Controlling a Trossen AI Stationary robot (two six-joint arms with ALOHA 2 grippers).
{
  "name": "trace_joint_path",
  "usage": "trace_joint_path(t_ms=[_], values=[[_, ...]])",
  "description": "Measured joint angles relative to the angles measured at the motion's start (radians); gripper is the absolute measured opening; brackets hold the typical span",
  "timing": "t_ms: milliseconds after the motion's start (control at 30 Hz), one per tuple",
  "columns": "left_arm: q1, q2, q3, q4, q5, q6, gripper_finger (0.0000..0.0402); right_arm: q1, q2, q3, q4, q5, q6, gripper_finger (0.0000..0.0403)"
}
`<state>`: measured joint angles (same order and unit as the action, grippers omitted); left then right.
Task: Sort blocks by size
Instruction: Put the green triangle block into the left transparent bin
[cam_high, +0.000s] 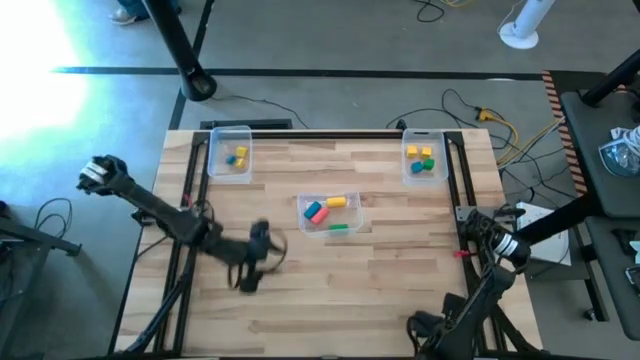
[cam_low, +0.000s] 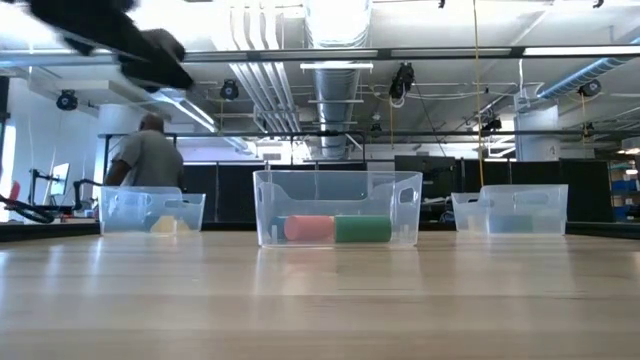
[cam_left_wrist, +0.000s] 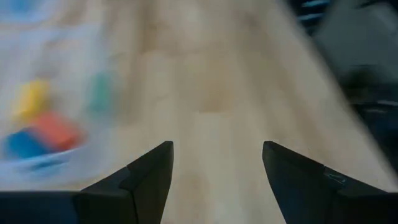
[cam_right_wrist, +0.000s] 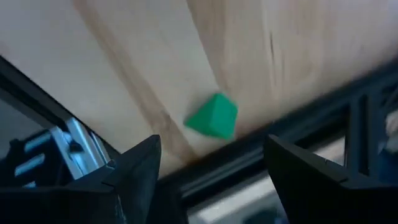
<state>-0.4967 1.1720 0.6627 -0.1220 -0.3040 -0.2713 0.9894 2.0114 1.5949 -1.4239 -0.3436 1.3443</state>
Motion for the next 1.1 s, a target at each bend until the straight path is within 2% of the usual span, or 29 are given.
trace_joint_path(t_ms=[100, 233, 333, 400, 500, 667, 800, 933, 1100], values=[[-0.132, 0.075, -0.082, 0.272, -0.032, 0.025, 0.0233, 0.001, -0.021, -0.054, 0.008, -0.081, 0.051, 0.0275], [-0.237, 0.23, -0.151, 0.689, -0.067, 0.128, 0.0233, -0.015, -0.117, -0.202, 0.141, -0.186, 0.178, 0.0263], [-0.275, 0.369, -0.162, 0.913, -0.065, 0.187, 0.0233, -0.028, -0.202, -0.321, 0.291, -0.193, 0.299, 0.0252], [-0.283, 0.46, -0.154, 1.0, -0.067, 0.189, 0.0233, -0.036, -0.251, -0.39, 0.389, -0.167, 0.379, 0.0248], [-0.284, 0.591, -0.12, 1.05, -0.067, 0.188, 0.0233, -0.044, -0.303, -0.475, 0.501, -0.125, 0.496, 0.0245], [-0.282, 0.744, -0.052, 1.042, -0.063, 0.183, 0.0233, -0.043, -0.33, -0.589, 0.56, -0.148, 0.595, 0.0255], [-0.281, 0.756, -0.02, 1.045, -0.061, 0.215, 0.0233, -0.051, -0.348, -0.641, 0.64, -0.228, 0.619, 0.027], [-0.281, 0.722, -0.021, 1.026, -0.05, 0.241, 0.0233, -0.05, -0.353, -0.664, 0.791, -0.227, 0.643, 0.0278], [-0.282, 0.701, -0.034, 1.022, -0.047, 0.24, 0.0233, -0.049, -0.325, -0.672, 0.801, -0.253, 0.683, 0.0269]])
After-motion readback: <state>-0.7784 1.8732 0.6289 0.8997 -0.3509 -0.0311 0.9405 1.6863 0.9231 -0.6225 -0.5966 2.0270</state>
